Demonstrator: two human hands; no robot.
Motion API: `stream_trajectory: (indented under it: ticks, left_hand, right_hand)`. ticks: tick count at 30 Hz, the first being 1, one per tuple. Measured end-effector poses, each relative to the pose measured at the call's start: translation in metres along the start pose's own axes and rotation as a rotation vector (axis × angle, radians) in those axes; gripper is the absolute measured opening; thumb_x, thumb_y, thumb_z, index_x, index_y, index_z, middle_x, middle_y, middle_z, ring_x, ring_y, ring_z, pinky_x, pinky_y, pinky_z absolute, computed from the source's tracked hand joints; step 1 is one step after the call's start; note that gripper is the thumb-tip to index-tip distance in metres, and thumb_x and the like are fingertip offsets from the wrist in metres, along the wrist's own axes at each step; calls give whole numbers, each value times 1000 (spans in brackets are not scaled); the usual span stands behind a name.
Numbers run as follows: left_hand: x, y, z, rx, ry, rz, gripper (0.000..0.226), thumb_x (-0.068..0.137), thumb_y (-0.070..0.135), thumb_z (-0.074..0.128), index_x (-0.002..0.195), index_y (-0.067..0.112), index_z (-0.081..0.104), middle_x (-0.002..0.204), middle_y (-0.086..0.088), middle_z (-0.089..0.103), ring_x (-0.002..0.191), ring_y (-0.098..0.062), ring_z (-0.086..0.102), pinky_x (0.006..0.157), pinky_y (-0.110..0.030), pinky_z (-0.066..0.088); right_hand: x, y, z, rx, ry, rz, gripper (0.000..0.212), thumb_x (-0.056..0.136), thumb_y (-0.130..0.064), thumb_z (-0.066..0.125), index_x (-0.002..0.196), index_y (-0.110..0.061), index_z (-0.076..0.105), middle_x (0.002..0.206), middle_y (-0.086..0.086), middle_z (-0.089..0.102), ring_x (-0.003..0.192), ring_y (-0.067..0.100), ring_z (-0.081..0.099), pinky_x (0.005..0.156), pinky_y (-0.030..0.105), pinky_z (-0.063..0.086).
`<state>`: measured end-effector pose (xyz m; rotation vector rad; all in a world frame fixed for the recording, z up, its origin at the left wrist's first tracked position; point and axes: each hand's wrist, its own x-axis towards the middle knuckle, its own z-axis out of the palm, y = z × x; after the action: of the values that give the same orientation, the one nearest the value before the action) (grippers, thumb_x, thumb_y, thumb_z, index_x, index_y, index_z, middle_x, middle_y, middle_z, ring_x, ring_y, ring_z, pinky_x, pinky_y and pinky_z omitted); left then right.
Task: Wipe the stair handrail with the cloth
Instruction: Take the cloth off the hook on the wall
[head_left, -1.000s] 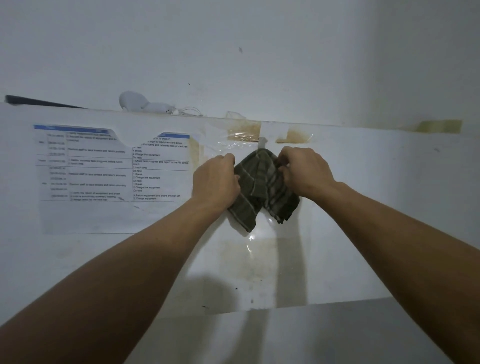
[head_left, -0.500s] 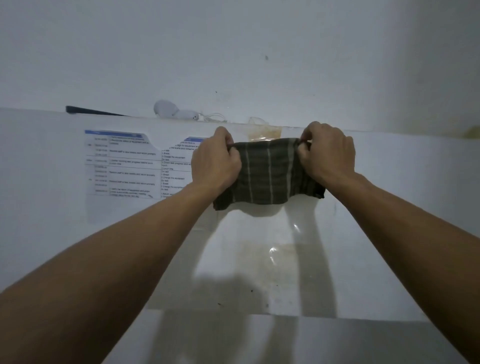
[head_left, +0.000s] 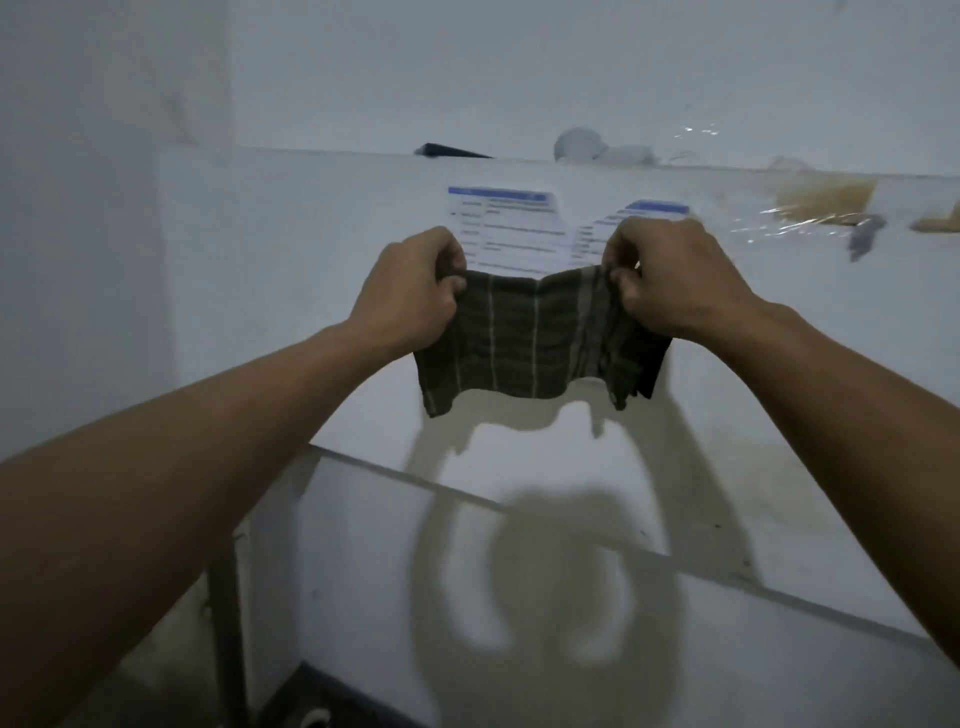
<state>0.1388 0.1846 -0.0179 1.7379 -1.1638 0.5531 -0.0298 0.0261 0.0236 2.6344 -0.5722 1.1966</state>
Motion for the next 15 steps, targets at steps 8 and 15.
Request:
stream_trajectory:
  ticks: [8,15]
  left_hand:
    - [-93,-124,-119,192,-49,-325,13,89,4,56,89,16,52,87,1,55,74,-7,49,61,-19,39]
    - [-194,-187,-220,432,-69,-611,36,82,-10,50,70,22,56,88,-1,58,81,-19,54,65,-24,43]
  right_hand:
    - [18,-152,116,280,-254,-238,17,85,-6,57,90,-21,54,93,4,62,81,24,57,72,35,47]
    - [10,-303,198,510,-413,-595,22,81,1,52,81,-16,65,86,5,64,82,28,57,75,37,47]
